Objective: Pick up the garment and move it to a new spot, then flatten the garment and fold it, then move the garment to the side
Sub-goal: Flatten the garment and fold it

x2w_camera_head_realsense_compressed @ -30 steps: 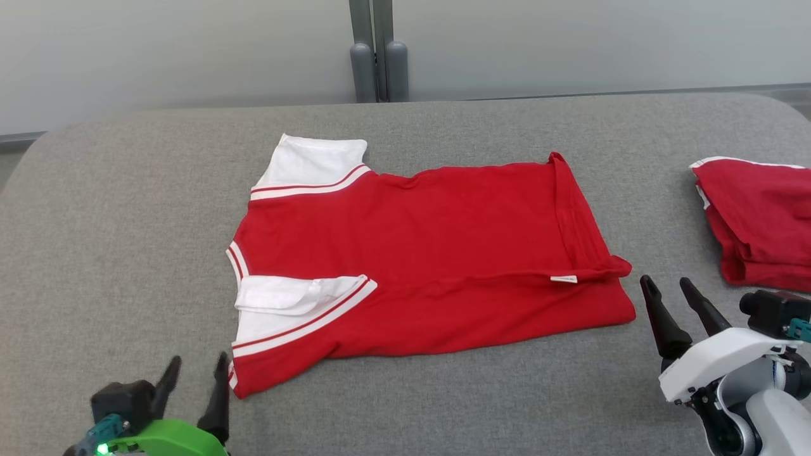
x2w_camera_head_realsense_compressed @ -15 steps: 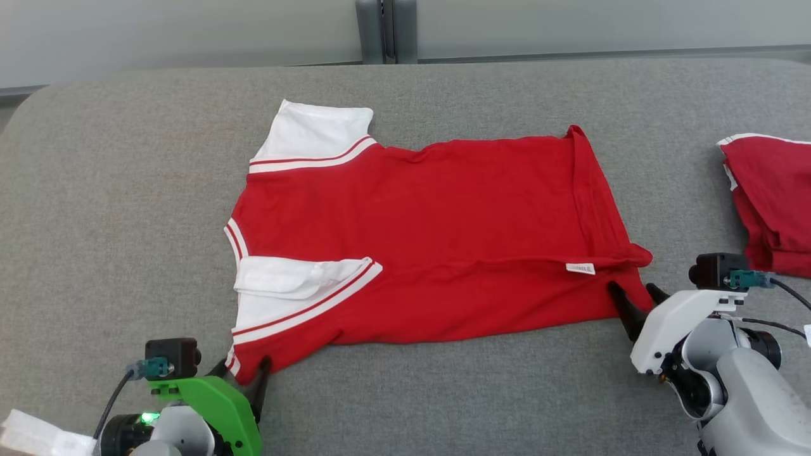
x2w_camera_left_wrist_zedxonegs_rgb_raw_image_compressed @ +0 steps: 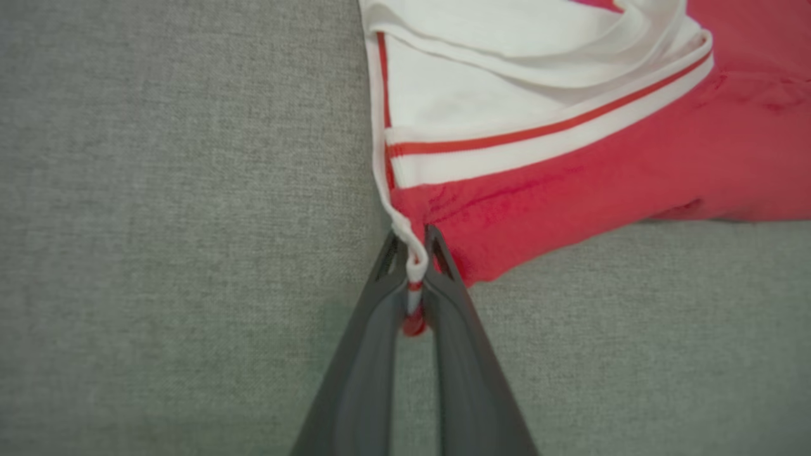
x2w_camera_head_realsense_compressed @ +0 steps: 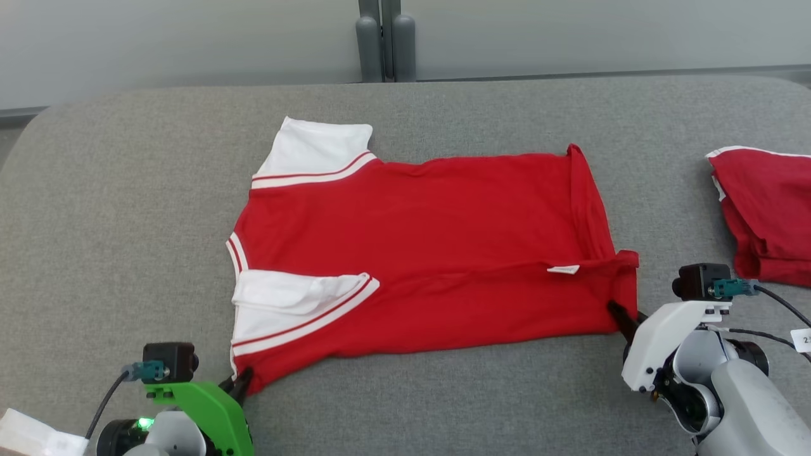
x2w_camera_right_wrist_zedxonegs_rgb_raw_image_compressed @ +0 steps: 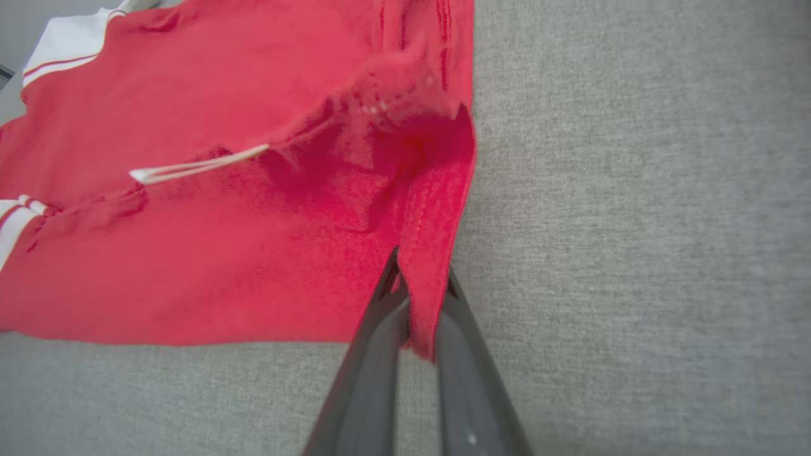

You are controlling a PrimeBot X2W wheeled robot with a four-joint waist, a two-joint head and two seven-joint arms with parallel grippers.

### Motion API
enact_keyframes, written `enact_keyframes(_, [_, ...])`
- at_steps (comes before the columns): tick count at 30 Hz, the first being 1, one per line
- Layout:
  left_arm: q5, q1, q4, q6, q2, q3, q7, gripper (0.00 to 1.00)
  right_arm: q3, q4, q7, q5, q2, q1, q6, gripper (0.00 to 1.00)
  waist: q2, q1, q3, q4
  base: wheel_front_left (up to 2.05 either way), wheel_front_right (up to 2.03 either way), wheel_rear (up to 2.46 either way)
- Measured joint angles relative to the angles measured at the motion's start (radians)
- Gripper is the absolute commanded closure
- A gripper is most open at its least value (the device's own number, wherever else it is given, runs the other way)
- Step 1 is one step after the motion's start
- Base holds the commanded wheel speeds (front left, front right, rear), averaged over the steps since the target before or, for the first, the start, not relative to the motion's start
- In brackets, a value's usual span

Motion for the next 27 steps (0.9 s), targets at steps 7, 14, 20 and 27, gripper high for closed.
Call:
enact_keyframes(7, [-0.022, 0.118, -0.127, 0.005, 0.075, -0.008, 0.083, 1.0, 0.023, -0.077, 0.098, 0.05, -0.052, 0.088, 0.0, 1.0, 0.0, 0.0, -0.064, -0.009, 0.0, 0.0, 0.0])
enact_keyframes(14, [-0.03, 0.231, -0.282, 0.056, 0.135, -0.014, 0.15, 1.0, -0.007, -0.159, 0.171, 0.072, -0.067, 0.215, 0.0, 1.0, 0.0, 0.0, -0.1, -0.014, 0.0, 0.0, 0.0])
enact_keyframes(20, [-0.055, 0.288, -0.342, 0.086, 0.151, -0.004, 0.166, 0.0, -0.062, -0.226, 0.2, 0.056, -0.039, 0.288, 0.0, 0.0, 0.0, 0.0, -0.098, -0.021, 0.0, 0.0, 0.0])
enact_keyframes(27, [-0.029, 0.268, -0.367, 0.098, 0.182, 0.009, 0.156, 0.0, -0.102, -0.315, 0.216, 0.036, -0.015, 0.293, -0.001, 0.0, 0.0, 0.0, -0.088, -0.031, 0.0, 0.0, 0.0])
